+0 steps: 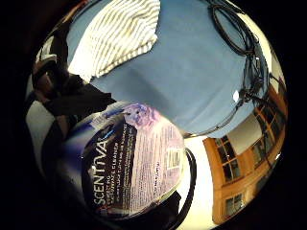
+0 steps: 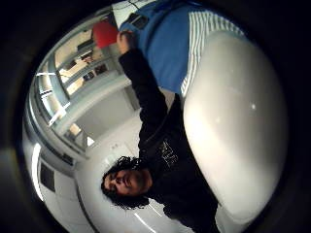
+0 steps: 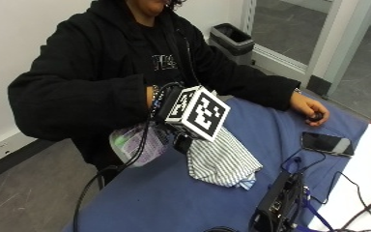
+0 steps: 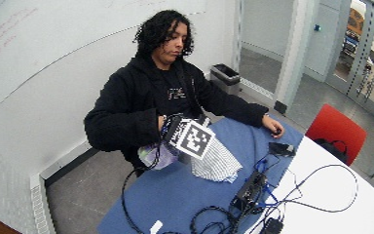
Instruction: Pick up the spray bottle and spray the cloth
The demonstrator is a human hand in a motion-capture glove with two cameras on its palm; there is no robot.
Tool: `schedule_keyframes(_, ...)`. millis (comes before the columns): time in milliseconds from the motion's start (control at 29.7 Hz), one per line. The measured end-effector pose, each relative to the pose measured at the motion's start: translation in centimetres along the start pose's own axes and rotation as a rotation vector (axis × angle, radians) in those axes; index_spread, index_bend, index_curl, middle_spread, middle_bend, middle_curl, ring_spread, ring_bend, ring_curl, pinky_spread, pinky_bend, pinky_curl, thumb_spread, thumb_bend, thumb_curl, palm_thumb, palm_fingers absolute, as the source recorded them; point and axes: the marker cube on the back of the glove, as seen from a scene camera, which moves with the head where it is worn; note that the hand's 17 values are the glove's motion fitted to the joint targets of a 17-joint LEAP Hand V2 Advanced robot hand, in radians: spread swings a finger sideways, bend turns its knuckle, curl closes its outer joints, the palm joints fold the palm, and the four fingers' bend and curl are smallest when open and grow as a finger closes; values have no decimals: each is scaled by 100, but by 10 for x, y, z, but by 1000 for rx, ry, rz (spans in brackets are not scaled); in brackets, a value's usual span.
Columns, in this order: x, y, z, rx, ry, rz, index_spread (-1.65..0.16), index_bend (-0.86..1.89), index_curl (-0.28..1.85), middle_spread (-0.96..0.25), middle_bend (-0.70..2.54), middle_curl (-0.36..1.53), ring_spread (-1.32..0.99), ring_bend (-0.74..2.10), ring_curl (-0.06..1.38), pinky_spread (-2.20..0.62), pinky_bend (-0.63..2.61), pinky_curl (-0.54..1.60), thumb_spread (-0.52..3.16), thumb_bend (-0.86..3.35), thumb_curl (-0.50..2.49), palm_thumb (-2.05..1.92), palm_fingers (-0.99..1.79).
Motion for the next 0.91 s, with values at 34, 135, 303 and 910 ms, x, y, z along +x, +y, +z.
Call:
schedule_keyframes(34, -2, -2, 4, -33, 25, 18, -24, 16, 52, -19, 48, 56, -21, 75, 51, -27, 52, 45, 42, -2, 76, 106, 126)
schedule_keyframes(135, -6, -10, 17, -130, 97, 73, -24, 16, 52, -19, 48, 56, -21, 75, 51, -27, 53, 45, 42, -2, 77, 106, 126)
schedule_keyframes(303, -19, -45, 26, -210, 156, 137, -24, 15, 52, -18, 48, 56, -21, 76, 51, -26, 54, 45, 44, -2, 78, 107, 125)
schedule_keyframes(910, -2, -59, 69, -440, 268, 197, -23, 14, 50, -18, 47, 57, -20, 77, 51, -25, 56, 45, 50, -2, 80, 108, 123)
